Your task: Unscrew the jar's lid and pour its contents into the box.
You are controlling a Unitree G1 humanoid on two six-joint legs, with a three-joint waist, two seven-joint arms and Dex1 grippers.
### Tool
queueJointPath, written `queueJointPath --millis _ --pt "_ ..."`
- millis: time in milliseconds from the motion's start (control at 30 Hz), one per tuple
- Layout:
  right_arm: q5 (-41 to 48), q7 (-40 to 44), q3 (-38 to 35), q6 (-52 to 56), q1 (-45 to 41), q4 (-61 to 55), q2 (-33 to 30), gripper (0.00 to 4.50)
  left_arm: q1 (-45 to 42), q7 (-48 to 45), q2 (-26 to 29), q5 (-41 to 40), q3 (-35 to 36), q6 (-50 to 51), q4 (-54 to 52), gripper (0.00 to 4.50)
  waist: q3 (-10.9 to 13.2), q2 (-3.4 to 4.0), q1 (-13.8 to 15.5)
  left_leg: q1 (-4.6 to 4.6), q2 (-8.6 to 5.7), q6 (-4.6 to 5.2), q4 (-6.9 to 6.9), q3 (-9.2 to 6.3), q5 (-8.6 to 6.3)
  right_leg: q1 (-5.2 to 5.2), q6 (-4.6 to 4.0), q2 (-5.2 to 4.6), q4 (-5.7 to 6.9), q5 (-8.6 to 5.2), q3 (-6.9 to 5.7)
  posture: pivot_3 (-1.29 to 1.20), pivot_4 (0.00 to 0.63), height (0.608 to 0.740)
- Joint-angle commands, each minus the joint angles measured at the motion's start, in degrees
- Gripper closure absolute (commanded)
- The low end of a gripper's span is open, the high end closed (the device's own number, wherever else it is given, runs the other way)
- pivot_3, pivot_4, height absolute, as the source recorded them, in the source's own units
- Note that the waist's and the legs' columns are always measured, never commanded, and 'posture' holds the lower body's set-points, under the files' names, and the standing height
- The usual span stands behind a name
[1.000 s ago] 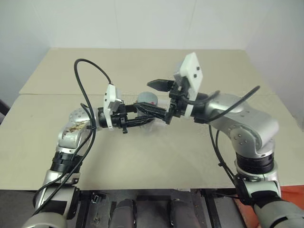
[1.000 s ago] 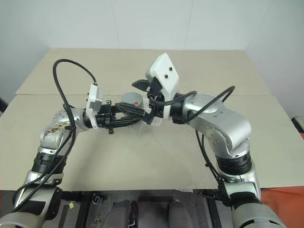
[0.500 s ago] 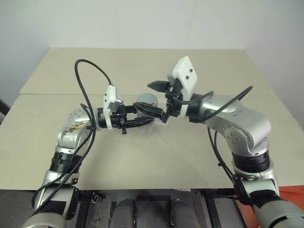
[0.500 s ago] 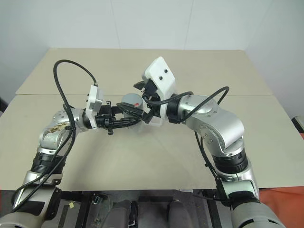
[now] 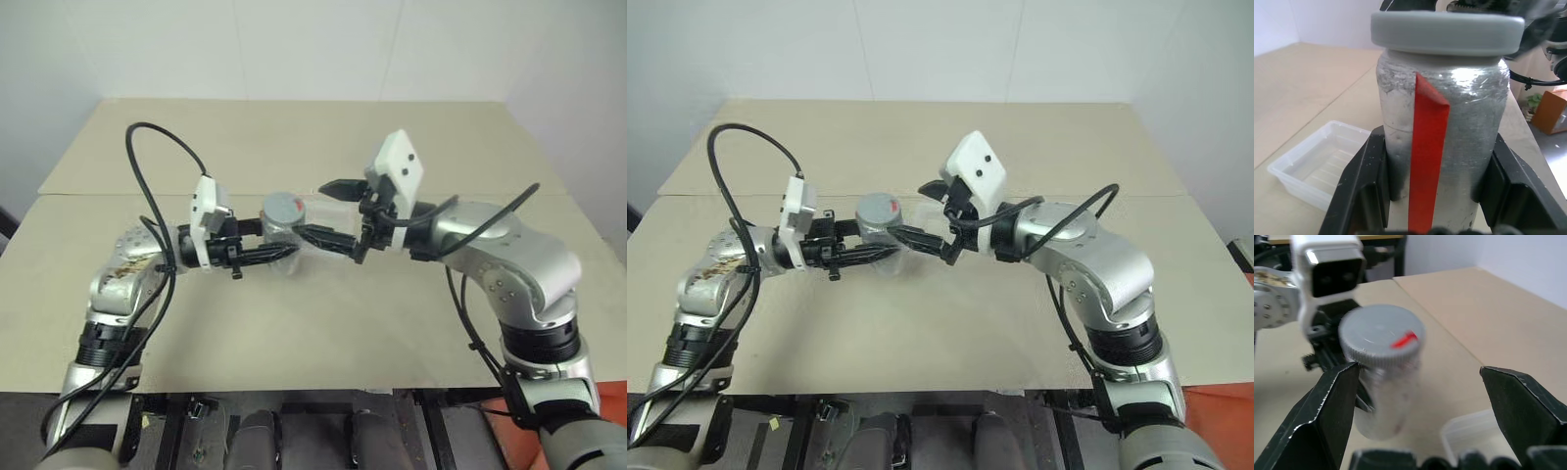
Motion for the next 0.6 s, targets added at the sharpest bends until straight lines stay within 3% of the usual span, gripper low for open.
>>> queueJointPath --millis 33,267,433,600 --pt "-0.38 0.00 -2.36 -1.55 0.09 -0.77 -0.38 0.05 0.31 -1.04 0.55 -1.72 0.83 0.00 -3.37 2.56 0.00 0.00 0.00 0.00 0.00 0.00 0.00 0.01 0.00 0.00 0.00 0.00 0.00 0.00 0.00 0.00 0.150 0.740" --pt "0.00 2.65 -3.36 -2.43 1.41 -1.30 -2.22 0.05 0.94 -1.19 0.83 -2.04 1.19 0.23 -3.88 2.56 0.00 0.00 0.02 0.00 0.00 0.00 0.00 0.02 0.00 0.00 0.00 0.01 0.00 0.00 0.00 0.00 0.150 0.740" --pt "2.95 10.62 -5.34 -5.67 4.03 -2.96 -5.92 0.05 -0.02 1.24 -0.67 0.02 0.97 -1.70 -0.66 2.56 0.00 0.00 0.13 -0.01 -0.01 0.00 0.00 0.01 0.00 0.02 0.00 0.00 -0.03 0.00 -0.01 0.00 0.150 0.740" --pt "4.84 11.16 -5.44 -5.64 3.41 -3.64 -4.66 0.05 -1.52 3.22 -2.88 1.89 -0.19 -3.37 1.69 2.56 0.00 0.00 -0.04 0.03 0.00 0.00 0.00 -0.05 0.00 0.03 0.00 0.02 0.00 0.00 0.00 0.00 0.150 0.740"
